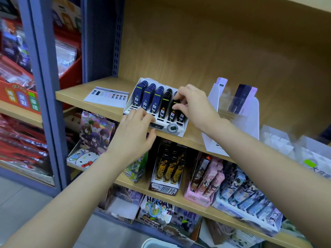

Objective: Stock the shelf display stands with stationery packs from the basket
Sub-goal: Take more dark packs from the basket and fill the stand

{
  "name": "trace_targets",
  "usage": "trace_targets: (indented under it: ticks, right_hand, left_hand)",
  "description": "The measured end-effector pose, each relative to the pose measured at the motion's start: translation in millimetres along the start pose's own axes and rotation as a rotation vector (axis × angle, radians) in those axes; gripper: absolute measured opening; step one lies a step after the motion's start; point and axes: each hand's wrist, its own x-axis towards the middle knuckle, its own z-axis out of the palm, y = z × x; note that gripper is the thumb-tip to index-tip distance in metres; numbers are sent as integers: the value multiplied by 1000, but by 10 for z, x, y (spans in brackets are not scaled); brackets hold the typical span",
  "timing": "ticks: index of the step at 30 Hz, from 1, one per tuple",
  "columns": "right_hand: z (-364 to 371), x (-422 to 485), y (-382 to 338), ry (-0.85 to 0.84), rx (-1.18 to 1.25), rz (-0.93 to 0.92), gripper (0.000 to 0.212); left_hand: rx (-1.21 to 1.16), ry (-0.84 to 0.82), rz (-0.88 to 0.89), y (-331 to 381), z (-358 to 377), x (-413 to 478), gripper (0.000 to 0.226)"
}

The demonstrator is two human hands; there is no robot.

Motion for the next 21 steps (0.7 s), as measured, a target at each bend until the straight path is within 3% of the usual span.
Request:
trace_targets:
  ticks: [3, 7, 10, 13, 16, 19, 21]
  right_hand:
    - [24, -101, -15, 61, -20, -46, 20]
    - [122, -526, -72, 263, -48, -118, 19]
    - [305, -1023, -20, 273, -58, -162, 22]
    - [605, -1595, 154, 134, -44, -167, 24]
    - [968, -2192, 375, -121, -89, -86, 20]
    - [1351, -2771, 519, -363, -120, 1, 39]
    - [1539, -3096, 522, -548, -32, 103, 39]
  left_hand:
    - [38, 20, 25, -16, -1, -24, 25]
    - [121, 107, 136, -1, -11, -251, 28]
    - [130, 112, 189, 44, 107, -599, 24]
    - [144, -11, 178, 48, 358, -1012, 23]
    - [133, -156, 116, 30, 656, -1461, 20]
    - [97, -322, 44, 22, 957, -1899, 21]
    - [72, -446, -11, 12, 1159, -2168, 23]
